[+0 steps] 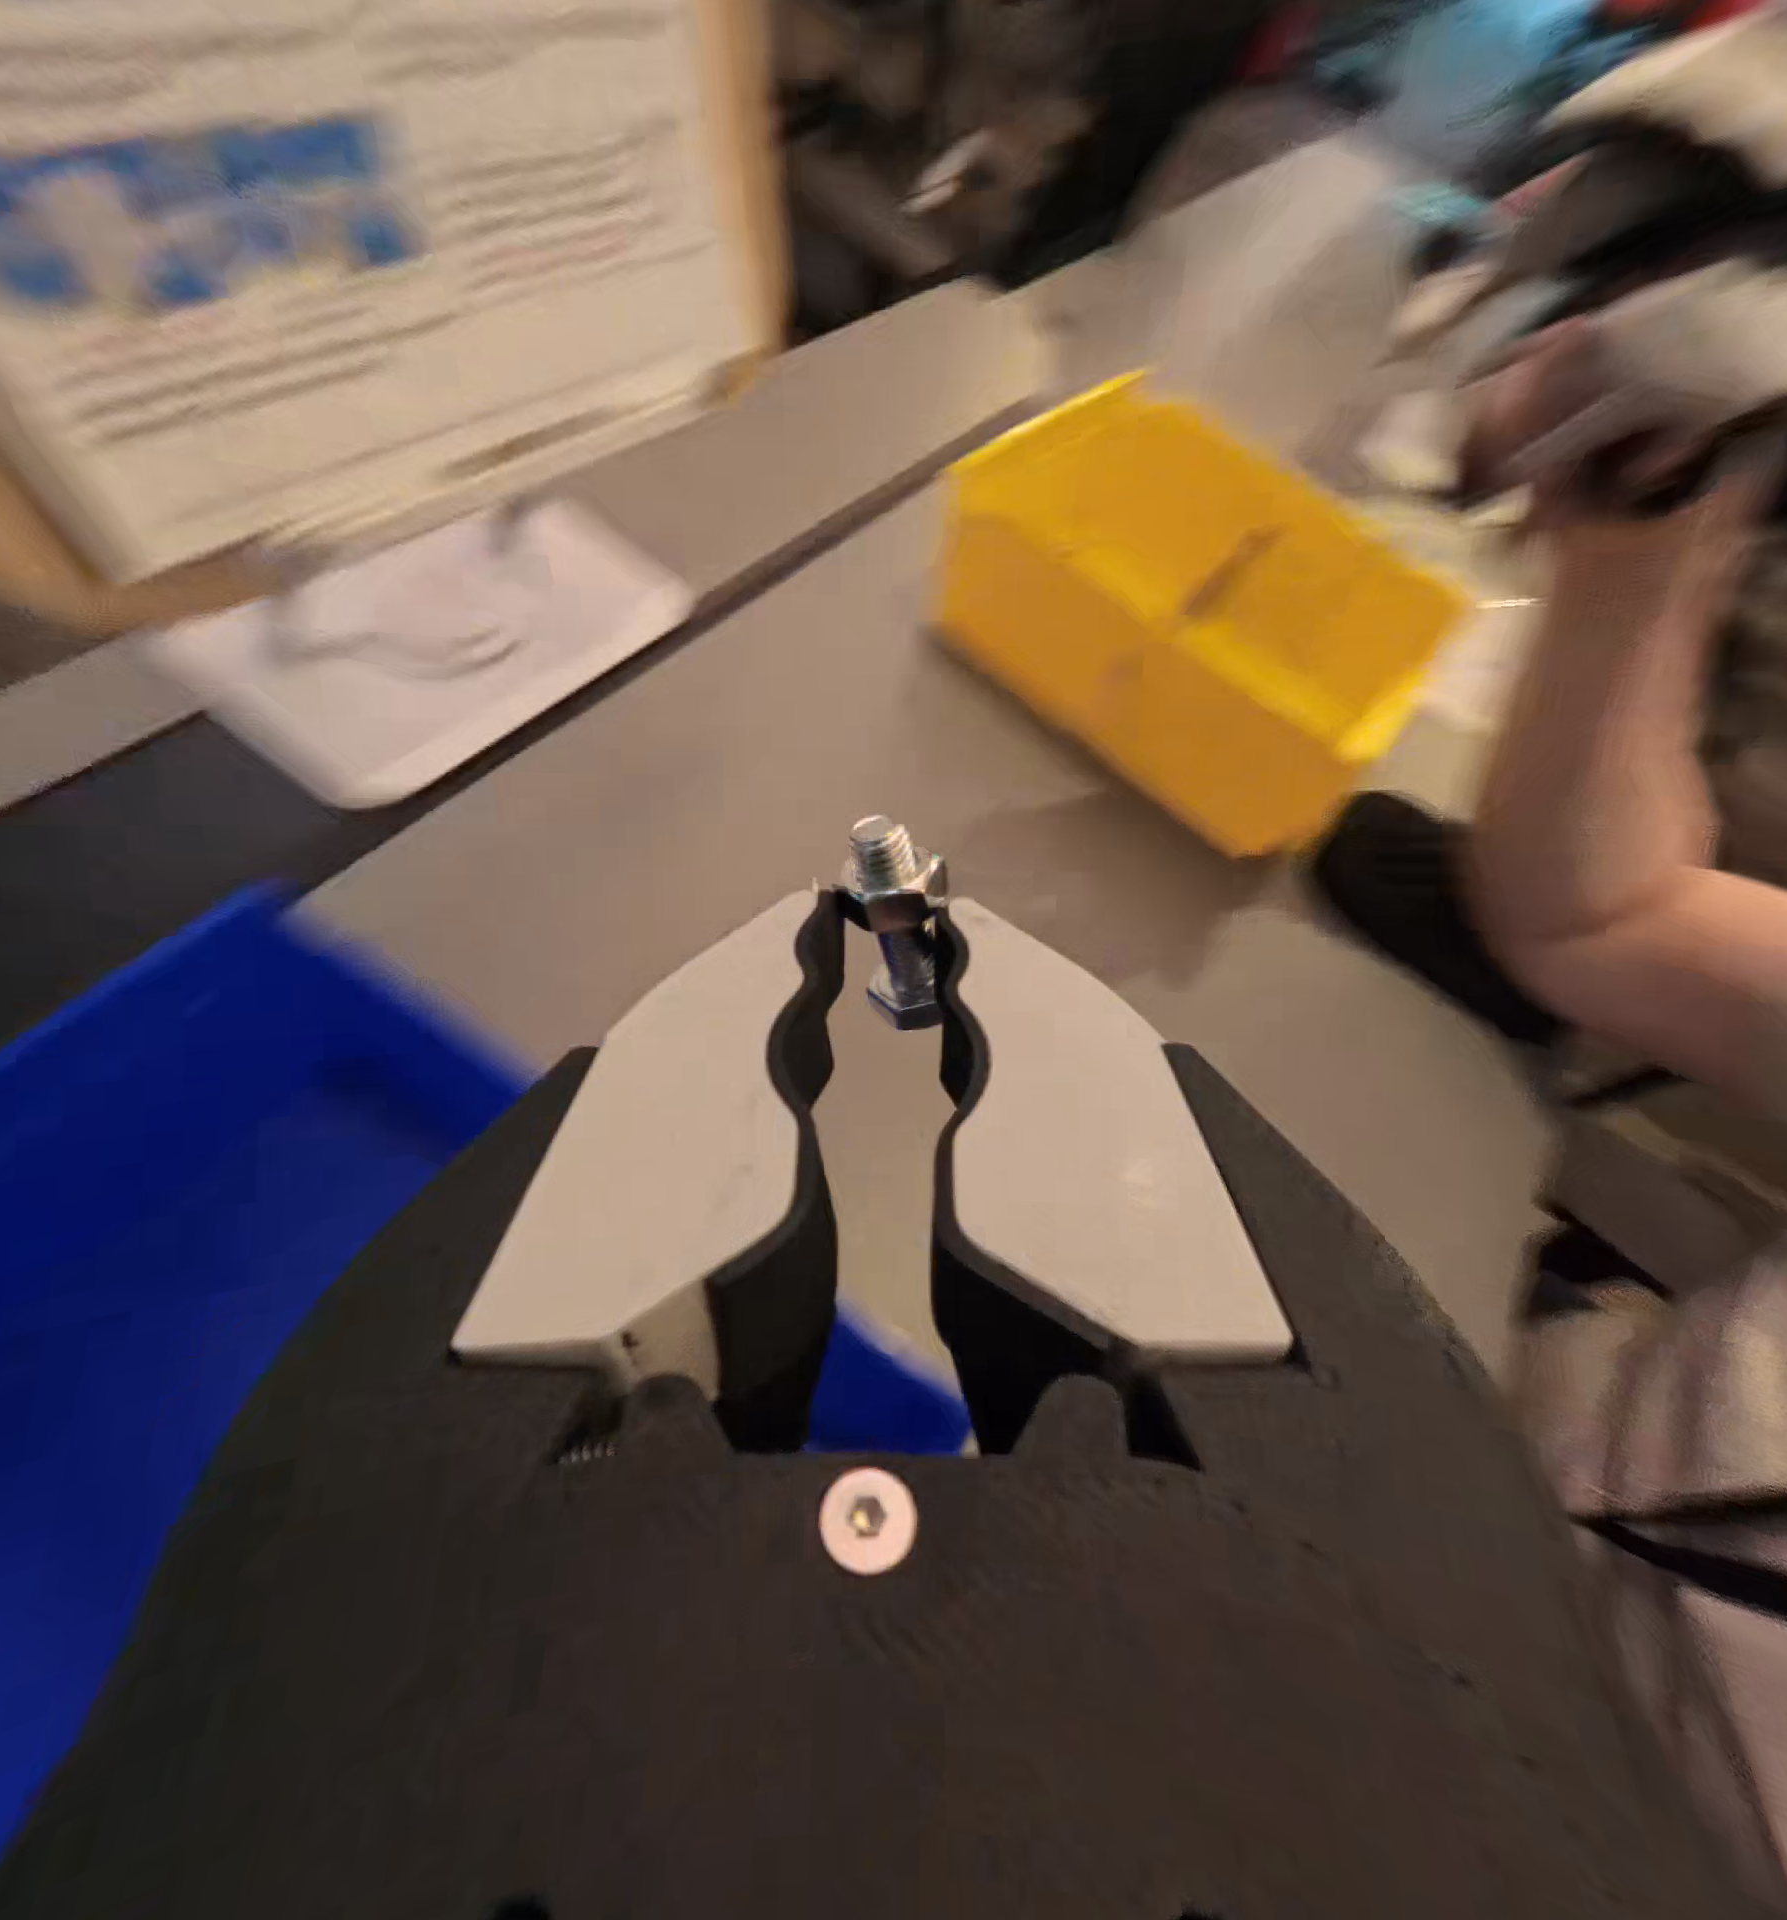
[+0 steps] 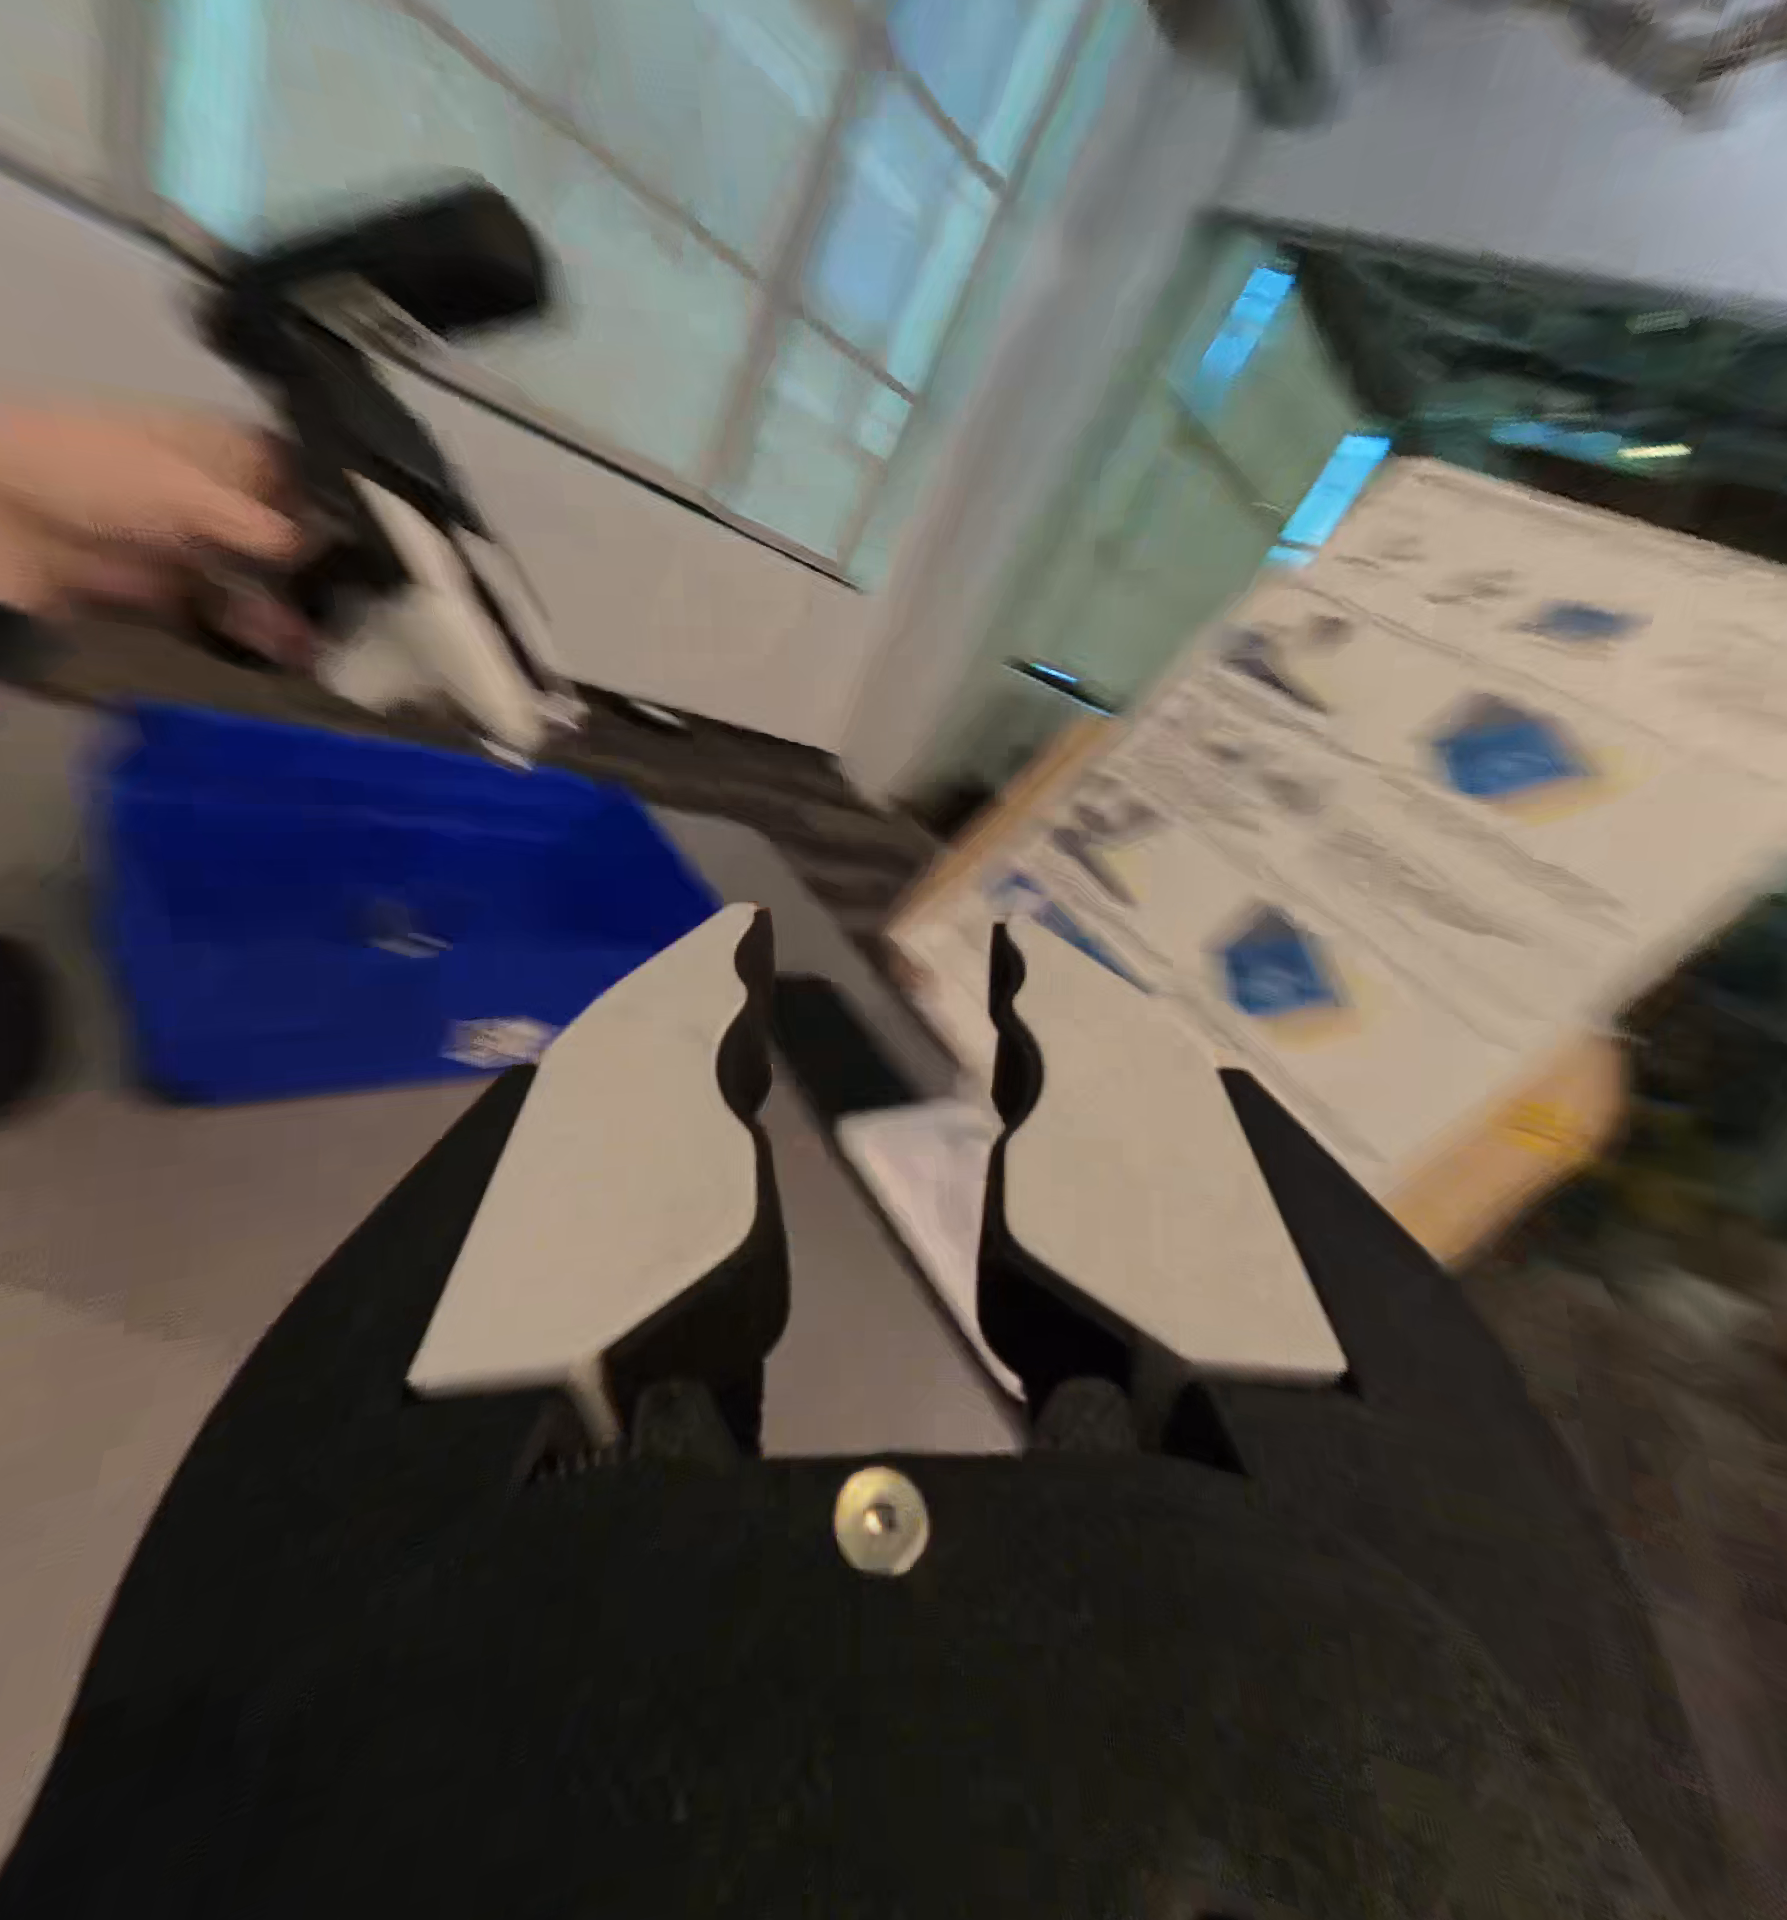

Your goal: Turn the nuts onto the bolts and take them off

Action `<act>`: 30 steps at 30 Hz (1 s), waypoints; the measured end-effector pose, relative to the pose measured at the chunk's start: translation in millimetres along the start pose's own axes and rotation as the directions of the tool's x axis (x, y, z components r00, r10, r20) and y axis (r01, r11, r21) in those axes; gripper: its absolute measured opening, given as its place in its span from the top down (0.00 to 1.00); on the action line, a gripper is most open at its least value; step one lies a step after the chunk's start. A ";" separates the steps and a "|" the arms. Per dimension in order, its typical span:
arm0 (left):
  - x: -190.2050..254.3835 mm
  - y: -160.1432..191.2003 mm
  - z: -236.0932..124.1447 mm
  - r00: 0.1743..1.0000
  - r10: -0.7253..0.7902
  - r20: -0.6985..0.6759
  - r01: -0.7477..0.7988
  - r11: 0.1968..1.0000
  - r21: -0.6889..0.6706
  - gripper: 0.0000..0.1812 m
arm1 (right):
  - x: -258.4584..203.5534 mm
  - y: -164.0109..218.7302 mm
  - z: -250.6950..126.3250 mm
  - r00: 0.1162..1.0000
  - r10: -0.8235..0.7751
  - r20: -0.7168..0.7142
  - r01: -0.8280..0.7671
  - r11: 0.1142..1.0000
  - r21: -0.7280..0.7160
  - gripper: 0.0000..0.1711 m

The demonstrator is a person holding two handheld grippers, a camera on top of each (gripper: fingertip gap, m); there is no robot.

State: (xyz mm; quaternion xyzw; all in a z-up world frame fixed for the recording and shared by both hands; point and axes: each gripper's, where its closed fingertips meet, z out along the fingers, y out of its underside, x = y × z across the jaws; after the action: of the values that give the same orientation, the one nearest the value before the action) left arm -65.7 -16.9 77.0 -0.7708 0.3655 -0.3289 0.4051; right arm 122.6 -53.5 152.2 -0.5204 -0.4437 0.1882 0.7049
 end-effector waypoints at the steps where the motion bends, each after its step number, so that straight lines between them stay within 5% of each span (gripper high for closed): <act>1: 26.0 -9.0 6.4 0.993 0.027 -0.114 -0.024 0.999 0.030 0.91 | -26.2 -5.4 7.9 0.980 0.121 0.160 -0.128 0.991 0.036 0.78; 4: 83.9 -18.8 25.7 0.933 0.158 -0.323 -0.143 0.987 0.071 0.91 | -72.4 -5.9 25.5 0.829 0.360 0.428 -0.385 0.922 -0.029 0.77; 7: 109.2 -13.6 45.6 0.900 0.294 -0.323 -0.291 0.955 0.058 0.91 | -81.6 -5.2 33.7 0.721 0.489 0.491 -0.527 0.847 -0.069 0.82; 12: 126.4 -4.7 63.0 0.889 0.309 -0.339 -0.328 0.945 0.000 0.91 | -83.8 -1.3 35.0 0.590 0.590 0.551 -0.634 0.761 -0.136 0.86; 26: 135.5 -4.3 66.0 0.890 0.235 -0.390 -0.256 0.967 -0.003 0.90 | -94.0 16.3 38.8 0.569 0.596 0.567 -0.583 0.778 -0.233 0.93; 30: 132.4 -4.4 65.9 0.875 0.081 -0.478 -0.115 0.992 -0.042 0.72 | -85.4 16.5 36.1 0.647 0.547 0.530 -0.533 0.822 -0.198 0.95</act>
State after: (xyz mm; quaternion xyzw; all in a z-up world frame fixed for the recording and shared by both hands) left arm 56.9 -99.6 78.7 -0.6607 0.5034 -0.4740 0.2922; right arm 50.5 -88.8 103.0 -0.5572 -0.4588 0.5294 0.4459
